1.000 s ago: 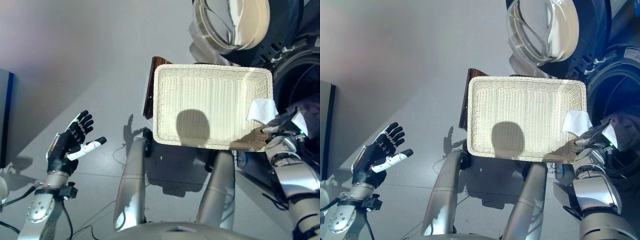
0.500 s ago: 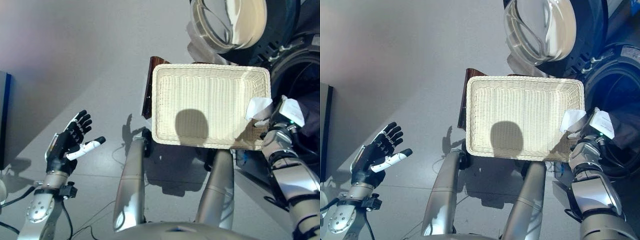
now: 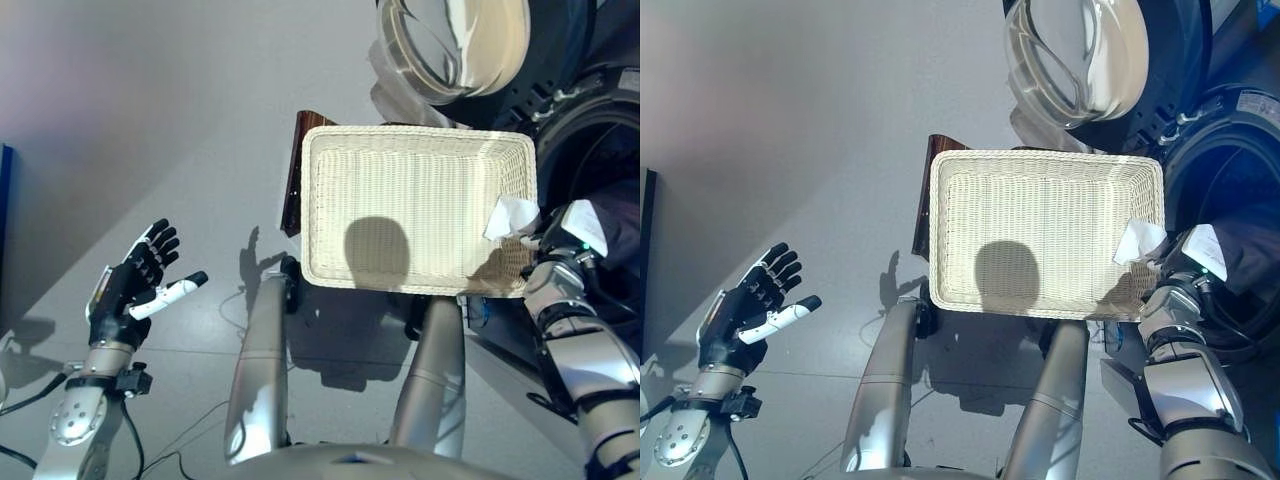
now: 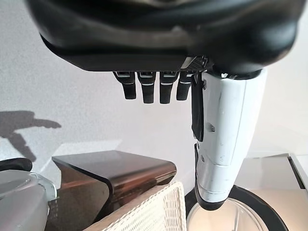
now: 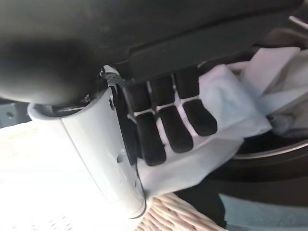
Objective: Pick up the clothes and place them into the washing machine
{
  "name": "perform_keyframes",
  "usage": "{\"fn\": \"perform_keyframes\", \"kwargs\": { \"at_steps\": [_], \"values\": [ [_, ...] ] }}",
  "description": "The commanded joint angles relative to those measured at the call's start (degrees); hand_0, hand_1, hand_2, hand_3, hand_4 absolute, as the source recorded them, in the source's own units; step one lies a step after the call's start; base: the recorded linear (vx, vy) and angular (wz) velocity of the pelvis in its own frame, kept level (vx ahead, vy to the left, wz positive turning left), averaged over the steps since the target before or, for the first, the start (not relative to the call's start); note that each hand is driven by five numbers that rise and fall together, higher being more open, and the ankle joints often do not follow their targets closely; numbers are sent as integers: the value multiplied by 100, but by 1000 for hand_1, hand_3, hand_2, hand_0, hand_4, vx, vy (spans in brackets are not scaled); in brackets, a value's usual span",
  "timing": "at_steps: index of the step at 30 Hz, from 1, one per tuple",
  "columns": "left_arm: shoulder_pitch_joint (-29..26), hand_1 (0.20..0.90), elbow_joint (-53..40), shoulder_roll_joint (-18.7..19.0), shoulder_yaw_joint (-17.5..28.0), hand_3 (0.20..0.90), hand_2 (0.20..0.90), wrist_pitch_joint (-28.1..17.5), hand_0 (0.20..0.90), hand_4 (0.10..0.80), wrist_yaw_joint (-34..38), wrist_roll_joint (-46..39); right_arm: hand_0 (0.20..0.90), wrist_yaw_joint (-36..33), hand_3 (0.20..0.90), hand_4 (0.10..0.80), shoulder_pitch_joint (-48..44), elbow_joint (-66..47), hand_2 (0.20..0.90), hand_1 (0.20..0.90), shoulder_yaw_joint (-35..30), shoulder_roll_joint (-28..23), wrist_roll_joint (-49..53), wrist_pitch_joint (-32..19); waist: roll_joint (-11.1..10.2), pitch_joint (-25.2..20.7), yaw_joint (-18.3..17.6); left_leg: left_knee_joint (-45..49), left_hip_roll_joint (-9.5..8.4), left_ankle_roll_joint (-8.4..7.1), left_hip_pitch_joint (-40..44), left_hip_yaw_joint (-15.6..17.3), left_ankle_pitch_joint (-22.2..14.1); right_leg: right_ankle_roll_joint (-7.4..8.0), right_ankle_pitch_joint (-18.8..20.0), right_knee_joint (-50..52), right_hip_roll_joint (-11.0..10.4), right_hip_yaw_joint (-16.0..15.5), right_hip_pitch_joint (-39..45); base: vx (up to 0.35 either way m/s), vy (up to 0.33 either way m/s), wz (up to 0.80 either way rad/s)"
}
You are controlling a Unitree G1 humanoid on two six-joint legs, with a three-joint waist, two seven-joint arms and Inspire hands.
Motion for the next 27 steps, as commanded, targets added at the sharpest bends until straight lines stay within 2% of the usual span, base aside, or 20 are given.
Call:
{"fn": "perform_keyframes", "kwargs": {
  "at_steps": [1, 8, 10, 13, 14, 18, 19, 21, 24, 27],
  "values": [
    [213, 900, -94, -87, 762, 900, 900, -350, 900, 800, 134, -18, 200, -420, 200, 300, 14, -60, 200, 200, -251, -239, 151, 72, 56, -203, -56, -589, 192, -24, -78, 80, 131, -34, 392, -420, 24, 100, -240, 0, 0, 0],
    [209, 900, -66, -119, 798, 900, 900, -348, 900, 800, 145, 10, 200, -586, 200, 300, 97, -271, 200, 200, -528, -224, 419, -40, 37, -212, -80, -580, 199, -11, -85, 74, 121, -35, 392, -429, 25, 87, -234, 0, 0, 0],
    [200, 900, -45, -132, 806, 900, 900, -354, 900, 800, 176, 8, 200, -740, 200, 300, 139, -376, 200, 200, -806, -205, 739, -160, 26, -218, -95, -591, 202, -8, -81, 81, 117, -33, 392, -436, 29, 89, -230, 0, 0, 0],
    [154, 900, 96, -142, 715, 900, 900, -341, 900, 800, 235, 0, 200, -950, 200, 300, 119, -338, 200, 200, -1533, -52, 1918, -648, 16, -249, -113, -569, 195, -1, -100, 84, 97, -46, 369, -423, 55, 90, -238, 0, 0, 0],
    [110, 900, 224, -114, 666, 900, 900, -320, 900, 800, 247, -9, 200, -985, 200, 300, 48, -258, 200, 200, -1856, 33, 2634, -966, 11, -265, -128, -556, 204, 1, -109, 95, 88, -49, 368, -424, 63, 82, -240, 0, 0, 0],
    [148, 900, 315, 19, 630, 900, 900, -246, 900, 800, 225, -52, 200, -783, 200, 300, -112, -25, 200, 200, -2457, 100, 4502, -1699, -18, -309, -131, -535, 213, 9, -118, 99, 57, -56, 352, -434, 82, 75, -241, 0, 0, 0],
    [150, 900, 312, 32, 634, 900, 900, -243, 900, 800, 223, -56, 200, -759, 200, 300, -107, -4, 200, 200, -2456, 95, 4542, -1723, -26, -309, -124, -532, 213, 8, -118, 99, 55, -56, 350, -432, 82, 75, -241, 0, 0, 0],
    [256, 900, 249, 114, 697, 900, 900, -218, 900, 800, 201, -152, 200, -518, 200, 300, -144, 66, 200, 200, -2838, 116, 5761, -2172, -20, -319, -108, -524, 207, 4, -108, 111, 46, -51, 335, -433, 70, 80, -233, 9, -3, -2],
    [288, 900, 169, 156, 677, 900, 900, -203, 900, 800, 166, -280, 200, -305, 200, 300, -133, 164, 200, 200, -2934, 149, 6242, -2335, -9, -320, -66, -524, 184, 6, -94, 108, 37, -49, 318, -422, 56, 82, -236, 4, -4, -2],
    [285, 900, 142, 157, 615, 900, 900, -222, 900, 800, 160, -357, 200, -286, 200, 300, -150, 152, 200, 200, -2783, 161, 6033, -2248, 9, -322, -47, -533, 176, 6, -86, 110, 46, -43, 319, -423, 53, 82, -230, 0, 0, 0]
  ]
}}
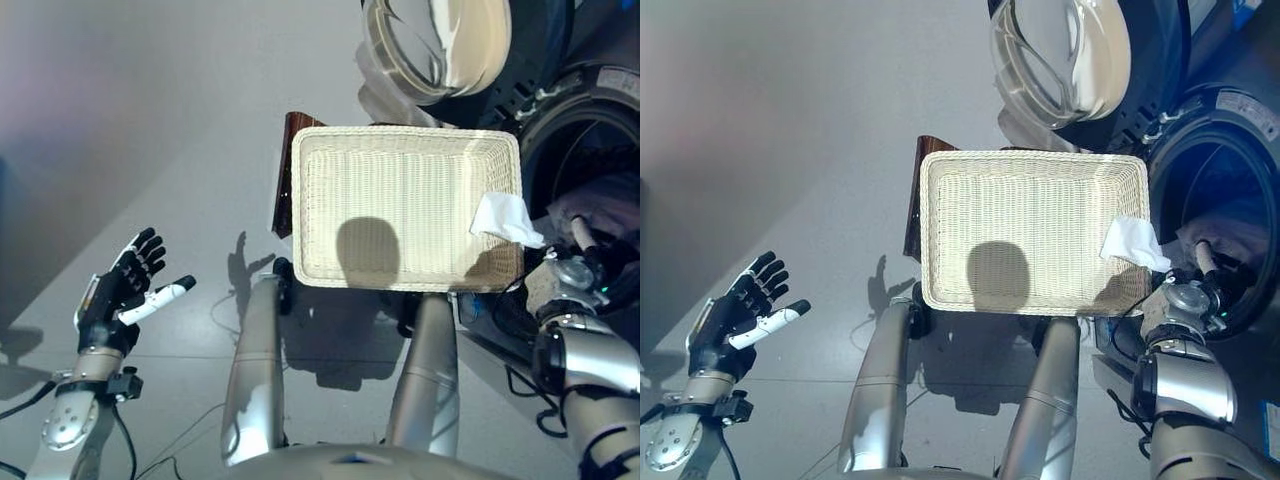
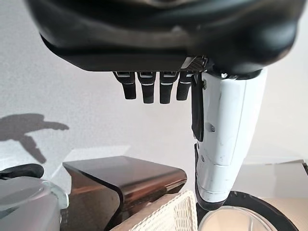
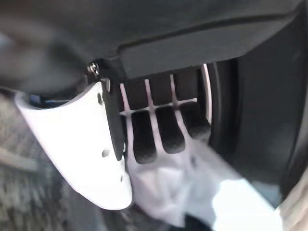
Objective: Pick up the clothes and place them into the washing machine
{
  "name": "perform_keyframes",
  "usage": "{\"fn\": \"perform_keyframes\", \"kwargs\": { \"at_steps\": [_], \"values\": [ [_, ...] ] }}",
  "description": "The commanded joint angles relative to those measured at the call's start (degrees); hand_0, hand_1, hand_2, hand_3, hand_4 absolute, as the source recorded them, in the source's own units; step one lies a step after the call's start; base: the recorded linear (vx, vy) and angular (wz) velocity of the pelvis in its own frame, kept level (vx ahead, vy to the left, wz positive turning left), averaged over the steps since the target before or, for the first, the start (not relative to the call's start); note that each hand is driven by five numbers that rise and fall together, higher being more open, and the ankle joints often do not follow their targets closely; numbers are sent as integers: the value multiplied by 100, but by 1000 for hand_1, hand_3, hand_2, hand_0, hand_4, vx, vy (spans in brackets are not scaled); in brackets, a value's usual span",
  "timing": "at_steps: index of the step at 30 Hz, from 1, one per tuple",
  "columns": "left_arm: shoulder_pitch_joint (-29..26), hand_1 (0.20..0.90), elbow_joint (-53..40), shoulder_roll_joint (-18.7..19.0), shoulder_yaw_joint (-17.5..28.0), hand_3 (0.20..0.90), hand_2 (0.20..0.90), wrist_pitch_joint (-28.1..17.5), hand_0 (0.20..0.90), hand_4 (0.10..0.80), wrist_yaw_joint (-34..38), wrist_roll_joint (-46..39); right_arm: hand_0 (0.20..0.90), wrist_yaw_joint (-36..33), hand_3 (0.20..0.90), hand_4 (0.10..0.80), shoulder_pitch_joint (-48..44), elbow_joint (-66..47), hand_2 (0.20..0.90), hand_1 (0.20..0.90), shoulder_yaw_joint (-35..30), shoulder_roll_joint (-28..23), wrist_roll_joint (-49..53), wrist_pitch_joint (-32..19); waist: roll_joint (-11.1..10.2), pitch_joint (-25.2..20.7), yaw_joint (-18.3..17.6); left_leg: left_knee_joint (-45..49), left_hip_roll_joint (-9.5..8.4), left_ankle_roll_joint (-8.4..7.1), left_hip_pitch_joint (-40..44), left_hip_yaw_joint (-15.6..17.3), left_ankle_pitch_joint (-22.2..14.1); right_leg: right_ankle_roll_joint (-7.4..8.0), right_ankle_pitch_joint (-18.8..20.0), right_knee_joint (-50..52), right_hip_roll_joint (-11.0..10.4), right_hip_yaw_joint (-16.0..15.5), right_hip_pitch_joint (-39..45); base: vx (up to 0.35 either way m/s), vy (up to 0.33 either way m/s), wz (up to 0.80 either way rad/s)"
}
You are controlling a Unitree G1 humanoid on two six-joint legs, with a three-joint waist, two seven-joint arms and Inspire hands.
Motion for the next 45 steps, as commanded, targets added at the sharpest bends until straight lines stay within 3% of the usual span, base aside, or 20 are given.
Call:
{"fn": "perform_keyframes", "kwargs": {
  "at_steps": [1, 2, 11, 20, 29, 43, 44, 45],
  "values": [
    [76, 900, -105, 149, 378, 900, 900, -408, 900, 800, 42, -259, 200, 25, 200, 300, -17, 156, 200, 200, 294, -239, -450, -216, 160, -249, 81, -544, 89, 6, -88, 114, 59, -33, 317, -407, -31, 84, -238, 0, 0, 0],
    [53, 900, -109, 161, 344, 900, 900, -417, 900, 800, 37, -257, 900, 32, 900, 800, -18, 178, 900, 900, 482, -300, -722, -70, 151, -248, 93, -544, 88, 5, -91, 115, 65, -32, 313, -411, -29, 83, -229, 0, 0, 0],
    [-1, 900, -218, 40, 265, 900, 900, -578, 900, 800, -21, -155, 900, -151, 900, 800, 29, 207, 900, 900, 1583, -722, -3119, 739, 200, -219, 148, -603, 66, 8, -72, 101, 131, -9, 339, -415, -67, 50, -189, 0, 0, 0],
    [-79, 900, -181, 18, 238, 900, 900, -596, 900, 800, -16, -98, 900, -191, 900, 800, 71, 332, 900, 900, 1637, -977, -3500, 942, 185, -233, 169, -625, 58, 12, -39, 87, 129, 2, 347, -426, -71, 40, -167, 3, 1, 1],
    [-154, 900, -157, -34, 220, 900, 900, -445, 900, 800, -121, -14, 900, 524, 900, 800, 138, 764, 900, 900, 2033, -862, -3923, 1214, 190, -194, 203, -625, 69, 6, -50, 87, 148, -9, 353, -398, -80, 35, -202, 0, 0, 0],
    [-157, 900, -174, -108, 382, 900, 900, -461, 900, 800, -168, -19, 900, 702, 900, 800, 162, 448, 900, 900, 2103, -673, -3925, 1015, 182, -166, 220, -576, 45, 20, -101, 94, 158, -20, 363, -367, -81, 54, -247, 0, 0, 0],
    [-158, 900, -179, -109, 390, 900, 900, -468, 900, 800, -166, -21, 831, 720, 831, 751, 166, 428, 831, 831, 2097, -652, -3911, 999, 179, -162, 224, -572, 43, 20, -112, 90, 160, -18, 366, -370, -76, 57, -255, 0, 0, 0],
    [-161, 900, -177, -112, 387, 900, 900, -462, 900, 800, -164, -15, 376, 740, 376, 425, 178, 426, 376, 376, 2089, -627, -3891, 994, 176, -157, 225, -573, 43, 20, -115, 90, 163, -17, 368, -369, -78, 57, -255, 0, 0, 0]
  ]
}}
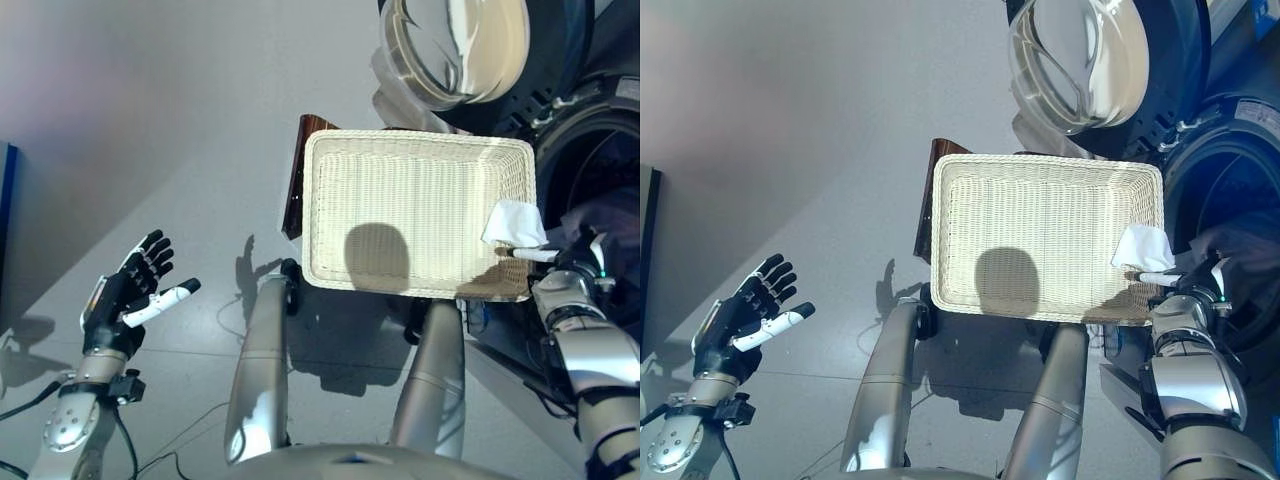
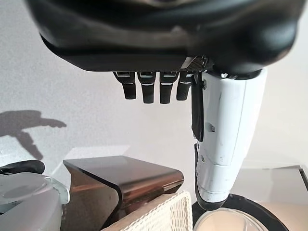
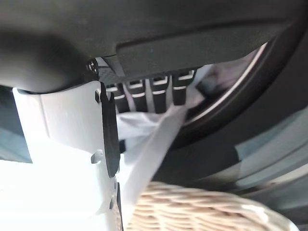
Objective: Pick up the clothes and place them into the washing machine
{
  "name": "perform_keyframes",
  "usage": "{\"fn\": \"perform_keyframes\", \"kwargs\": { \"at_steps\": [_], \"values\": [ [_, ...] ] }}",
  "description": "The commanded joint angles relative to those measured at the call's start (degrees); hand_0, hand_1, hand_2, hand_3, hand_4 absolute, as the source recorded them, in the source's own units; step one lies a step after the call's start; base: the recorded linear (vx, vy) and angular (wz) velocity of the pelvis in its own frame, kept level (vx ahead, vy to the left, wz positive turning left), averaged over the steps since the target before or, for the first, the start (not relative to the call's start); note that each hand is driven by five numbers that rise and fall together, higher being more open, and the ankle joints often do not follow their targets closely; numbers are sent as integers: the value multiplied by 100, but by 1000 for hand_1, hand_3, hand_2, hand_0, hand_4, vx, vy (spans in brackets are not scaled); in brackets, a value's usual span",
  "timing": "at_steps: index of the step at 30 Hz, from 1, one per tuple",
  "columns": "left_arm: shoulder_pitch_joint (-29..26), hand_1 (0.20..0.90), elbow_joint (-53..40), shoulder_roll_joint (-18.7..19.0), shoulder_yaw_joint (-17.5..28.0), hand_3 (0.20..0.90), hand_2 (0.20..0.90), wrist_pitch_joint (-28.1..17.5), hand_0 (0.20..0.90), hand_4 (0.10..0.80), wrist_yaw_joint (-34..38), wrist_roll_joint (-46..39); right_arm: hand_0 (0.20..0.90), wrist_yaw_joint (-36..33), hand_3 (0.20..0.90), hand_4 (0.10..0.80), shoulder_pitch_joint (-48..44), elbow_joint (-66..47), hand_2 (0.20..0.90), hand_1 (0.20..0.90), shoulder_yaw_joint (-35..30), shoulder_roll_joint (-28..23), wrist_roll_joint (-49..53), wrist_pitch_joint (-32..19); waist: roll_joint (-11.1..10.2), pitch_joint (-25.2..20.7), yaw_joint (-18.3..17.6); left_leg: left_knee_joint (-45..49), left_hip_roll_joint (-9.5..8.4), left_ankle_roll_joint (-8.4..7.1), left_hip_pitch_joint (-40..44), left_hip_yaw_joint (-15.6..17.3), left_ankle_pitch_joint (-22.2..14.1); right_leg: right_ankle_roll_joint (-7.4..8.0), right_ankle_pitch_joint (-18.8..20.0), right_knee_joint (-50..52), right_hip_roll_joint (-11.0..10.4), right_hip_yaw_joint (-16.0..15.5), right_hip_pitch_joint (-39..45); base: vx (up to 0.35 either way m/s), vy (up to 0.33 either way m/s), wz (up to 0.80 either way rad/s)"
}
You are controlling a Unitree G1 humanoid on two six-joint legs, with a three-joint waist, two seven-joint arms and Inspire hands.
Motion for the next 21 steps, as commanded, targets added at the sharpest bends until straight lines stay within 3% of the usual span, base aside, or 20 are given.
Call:
{"fn": "perform_keyframes", "kwargs": {
  "at_steps": [1, 21],
  "values": [
    [-82, 900, -167, -85, 446, 900, 900, -451, 900, 800, 80, 25, 200, -92, 200, 300, 153, -137, 200, 200, 69, -204, -114, -229, 49, -129, -20, -544, 65, 20, -140, 55, 164, -17, 370, -402, -35, 50, -241, 0, 0, 0],
    [-34, 900, -232, -30, 578, 900, 900, -360, 900, 800, 43, 39, 200, 70, 200, 300, 147, 164, 200, 200, 27, -262, -147, -93, 29, -145, 14, -546, 51, 31, -153, 44, 177, -32, 377, -364, -35, 52, -270, -1, 0, 1]
  ]
}}
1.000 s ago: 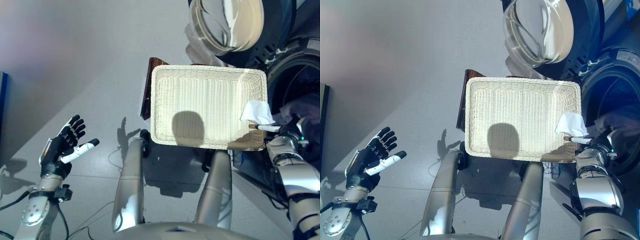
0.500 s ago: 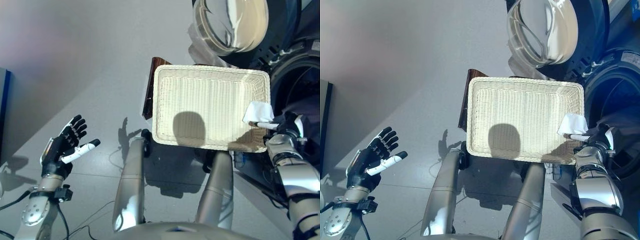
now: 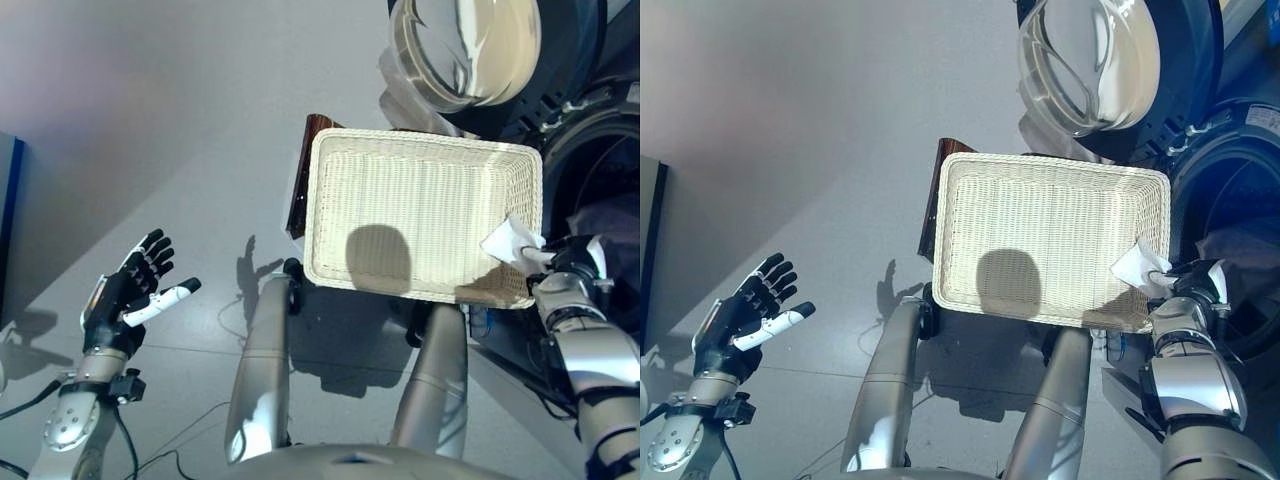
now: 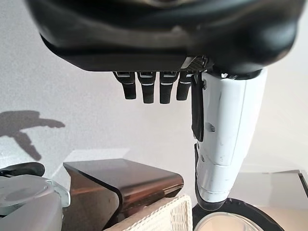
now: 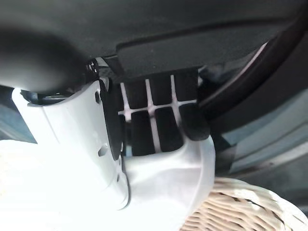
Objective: Pick up the clothes and place them into the washing machine
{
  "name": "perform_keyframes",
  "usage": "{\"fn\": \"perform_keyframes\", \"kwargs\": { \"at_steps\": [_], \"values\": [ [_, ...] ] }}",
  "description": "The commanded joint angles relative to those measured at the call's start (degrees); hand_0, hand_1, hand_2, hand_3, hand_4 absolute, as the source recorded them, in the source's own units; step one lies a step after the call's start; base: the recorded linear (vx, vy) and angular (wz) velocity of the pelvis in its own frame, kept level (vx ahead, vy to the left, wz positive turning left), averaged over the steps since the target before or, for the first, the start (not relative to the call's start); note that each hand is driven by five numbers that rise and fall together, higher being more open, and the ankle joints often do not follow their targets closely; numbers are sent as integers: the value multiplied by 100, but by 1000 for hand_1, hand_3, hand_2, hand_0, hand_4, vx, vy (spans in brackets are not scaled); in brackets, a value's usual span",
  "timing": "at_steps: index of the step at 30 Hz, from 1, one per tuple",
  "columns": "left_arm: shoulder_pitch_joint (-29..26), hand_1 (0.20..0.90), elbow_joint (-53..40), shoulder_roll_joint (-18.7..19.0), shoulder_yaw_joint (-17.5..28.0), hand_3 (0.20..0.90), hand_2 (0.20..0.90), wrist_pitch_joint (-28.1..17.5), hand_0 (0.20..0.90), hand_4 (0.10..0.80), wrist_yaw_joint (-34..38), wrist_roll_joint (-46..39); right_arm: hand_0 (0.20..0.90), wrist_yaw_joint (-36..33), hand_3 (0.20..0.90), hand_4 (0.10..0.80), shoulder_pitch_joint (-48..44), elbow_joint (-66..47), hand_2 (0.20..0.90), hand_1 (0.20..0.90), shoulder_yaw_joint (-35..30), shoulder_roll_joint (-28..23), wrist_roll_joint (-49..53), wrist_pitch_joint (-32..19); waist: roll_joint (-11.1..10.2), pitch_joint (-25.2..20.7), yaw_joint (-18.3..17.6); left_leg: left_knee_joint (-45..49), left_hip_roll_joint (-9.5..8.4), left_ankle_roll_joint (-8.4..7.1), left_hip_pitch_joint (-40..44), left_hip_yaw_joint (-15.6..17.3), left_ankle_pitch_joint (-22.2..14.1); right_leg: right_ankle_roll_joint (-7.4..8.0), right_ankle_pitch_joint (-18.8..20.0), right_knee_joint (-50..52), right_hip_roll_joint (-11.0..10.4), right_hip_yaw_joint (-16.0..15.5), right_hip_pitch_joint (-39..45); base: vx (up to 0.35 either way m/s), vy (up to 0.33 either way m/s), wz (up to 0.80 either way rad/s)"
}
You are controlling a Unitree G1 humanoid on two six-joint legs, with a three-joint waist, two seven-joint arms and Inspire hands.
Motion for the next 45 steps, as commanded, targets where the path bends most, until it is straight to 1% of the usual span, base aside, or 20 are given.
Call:
{"fn": "perform_keyframes", "kwargs": {
  "at_steps": [1, 7, 11, 13, 14, 15, 16, 17, 22, 23, 25, 27, 28, 29, 30, 32, 33, 37, 40, 45],
  "values": [
    [-31, 900, -213, -45, 580, 900, 900, -358, 900, 800, 63, 37, 200, -211, 200, 300, 153, -35, 200, 200, -78, -272, -51, -115, 35, -154, -47, -555, 117, 31, -149, 63, 176, -36, 381, -397, 18, 67, -292, 0, 0, 0],
    [-35, 900, -189, -56, 560, 900, 900, -360, 900, 800, 91, 36, 200, -360, 200, 300, 147, -79, 200, 200, -199, -327, 42, -125, 26, -173, -63, -538, 127, 31, -136, 71, 166, -38, 386, -404, 15, 67, -295, 0, 0, 0],
    [-16, 900, -179, -51, 560, 900, 900, -396, 900, 800, 126, 12, 200, -781, 200, 300, 47, -117, 200, 200, -454, -492, 261, -177, 36, -196, -86, -536, 139, 31, -143, 74, 159, -34, 383, -397, 12, 62, -298, 0, 0, 0],
    [1, 900, -180, -58, 547, 900, 900, -422, 900, 800, 177, 7, 200, -1097, 200, 300, 35, -188, 200, 200, -764, -563, 583, -294, 47, -209, -105, -549, 146, 33, -139, 77, 154, -27, 376, -404, 12, 56, -290, 0, 0, 0],
    [-3, 900, -179, -50, 542, 900, 900, -422, 900, 800, 180, 8, 200, -1104, 200, 300, 50, -197, 200, 200, -776, -560, 587, -296, 45, -210, -98, -548, 146, 33, -138, 75, 154, -27, 375, -404, 11, 55, -289, 0, 0, 0],
    [-4, 900, -147, -42, 520, 900, 900, -452, 900, 800, 209, 4, 200, -1247, 200, 300, 52, -293, 200, 200, -1057, -561, 971, -468, 54, -219, -112, -554, 144, 36, -132, 77, 150, -23, 370, -408, 17, 56, -281, 0, 0, 0],
    [-19, 900, -130, -27, 503, 900, 900, -463, 900, 800, 224, -5, 200, -1276, 200, 300, 65, -370, 200, 200, -1169, -524, 1162, -572, 59, -222, -119, -552, 144, 37, -128, 76, 147, -21, 366, -407, 21, 57, -278, 0, 0, 0],
    [-23, 900, -125, -19, 500, 900, 900, -465, 900, 800, 224, -5, 200, -1278, 200, 300, 80, -378, 200, 200, -1180, -521, 1169, -576, 55, -222, -112, -551, 144, 37, -127, 76, 147, -21, 365, -406, 21, 57, -277, 0, 0, 0],
    [-75, 900, -52, 35, 436, 900, 900, -458, 900, 800, 239, 3, 200, -1226, 200, 300, 172, -698, 200, 200, -1579, -364, 2051, -1056, 15, -241, -179, -537, 158, 39, -116, 104, 124, -20, 353, -421, 46, 65, -275, 0, 0, 0],
    [-59, 900, -51, 48, 427, 900, 900, -470, 900, 800, 264, 5, 200, -1302, 200, 300, 172, -703, 200, 200, -1861, -339, 2565, -1276, 5, -256, -210, -511, 161, 38, -126, 105, 106, -22, 338, -415, 51, 70, -280, 0, 0, 0],
    [-36, 900, -51, 50, 429, 900, 900, -463, 900, 800, 272, -31, 200, -1329, 200, 300, 109, -764, 200, 200, -2157, -268, 3180, -1581, 17, -261, -229, -495, 161, 38, -129, 105, 93, -27, 332, -411, 51, 68, -278, 0, 0, 0],
    [-32, 900, -59, 81, 436, 900, 900, -459, 900, 800, 281, -48, 200, -1249, 200, 300, 118, -776, 200, 200, -2281, -214, 3491, -1715, 11, -265, -225, -480, 164, 35, -137, 104, 85, -30, 325, -404, 50, 67, -288, 0, 0, 0],
    [-19, 900, -59, 96, 435, 900, 900, -453, 900, 800, 286, -47, 200, -1169, 200, 300, 94, -763, 200, 200, -2465, -137, 3967, -1901, 13, -273, -229, -465, 160, 33, -149, 102, 77, -34, 319, -401, 48, 69, -297, 0, 0, 0],
    [-15, 900, -64, 71, 429, 900, 900, -402, 900, 800, 286, -106, 200, -955, 200, 300, 22, -845, 200, 200, -2892, 33, 5121, -2305, 31, -286, -256, -471, 161, 29, -152, 109, 68, -29, 308, -404, 47, 71, -296, 0, 0, 0],
    [-23, 900, -64, 112, 436, 900, 900, -393, 900, 800, 282, -114, 200, -811, 200, 300, 71, -796, 200, 200, -2910, 34, 5284, -2358, 2, -285, -235, -466, 159, 28, -151, 107, 65, -29, 303, -399, 44, 70, -295, 0, 0, 0],
    [-33, 900, -73, 101, 404, 900, 900, -206, 900, 800, 313, -144, 200, -421, 200, 300, 102, -723, 200, 200, -3408, 359, 6725, -2685, 11, -306, -252, -495, 161, 19, -122, 129, 60, -40, 275, -405, 32, 84, -274, 19, -19, 0],
    [-24, 900, -80, 81, 408, 900, 900, -167, 900, 800, 318, -202, 200, -330, 200, 300, 68, -778, 200, 200, -3495, 453, 7028, -2810, 19, -318, -231, -501, 149, 19, -112, 129, 58, -44, 261, -402, 34, 90, -269, 40, -35, 0],
    [-4, 900, -69, -8, 361, 900, 900, -88, 900, 800, 344, -411, 200, -414, 200, 300, -60, -1033, 200, 200, -3707, 602, 7492, -3171, 77, -348, -202, -520, 127, 16, -108, 133, 56, -42, 216, -403, 46, 128, -245, 0, 0, 0],
    [-17, 900, -96, -35, 291, 900, 900, -97, 900, 800, 379, -458, 200, -588, 200, 300, -139, -1176, 200, 200, -3775, 619, 7551, -3353, 127, -357, -187, -541, 114, 13, -108, 127, 67, -36, 197, -412, 33, 124, -235, 0, 0, 0],
    [-7, 900, -191, -4, 187, 900, 900, -131, 900, 800, 355, -531, 200, -754, 200, 300, -209, -1374, 200, 200, -3922, 487, 7637, -3637, 177, -373, -203, -604, 92, 11, -68, 131, 80, -28, 166, -416, 36, 135, -207, 0, 0, 0]
  ]
}}
